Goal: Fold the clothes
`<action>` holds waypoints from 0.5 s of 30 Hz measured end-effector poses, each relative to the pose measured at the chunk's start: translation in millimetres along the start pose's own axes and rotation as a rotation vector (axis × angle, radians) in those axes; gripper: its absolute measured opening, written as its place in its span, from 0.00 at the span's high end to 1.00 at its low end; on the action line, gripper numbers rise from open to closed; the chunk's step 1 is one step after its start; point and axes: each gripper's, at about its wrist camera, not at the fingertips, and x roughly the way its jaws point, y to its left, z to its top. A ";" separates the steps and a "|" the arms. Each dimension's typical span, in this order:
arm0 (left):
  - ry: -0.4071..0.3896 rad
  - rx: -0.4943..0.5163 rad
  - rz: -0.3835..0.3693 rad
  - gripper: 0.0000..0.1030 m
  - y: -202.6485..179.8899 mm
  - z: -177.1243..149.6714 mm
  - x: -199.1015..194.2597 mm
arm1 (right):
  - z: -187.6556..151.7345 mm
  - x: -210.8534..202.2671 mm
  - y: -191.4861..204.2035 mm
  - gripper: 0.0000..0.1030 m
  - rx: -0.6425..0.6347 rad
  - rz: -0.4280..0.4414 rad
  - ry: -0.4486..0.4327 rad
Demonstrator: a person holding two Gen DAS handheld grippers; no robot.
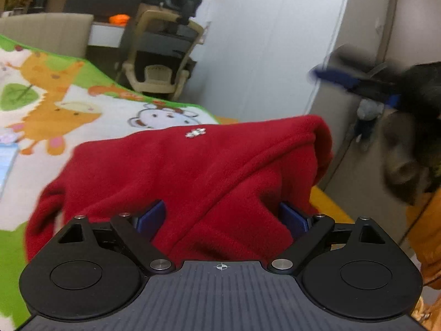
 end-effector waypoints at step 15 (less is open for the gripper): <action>0.106 -0.343 0.245 0.06 114.3 33.6 -3.1 | -27.3 17.8 -81.3 0.00 0.399 0.083 0.158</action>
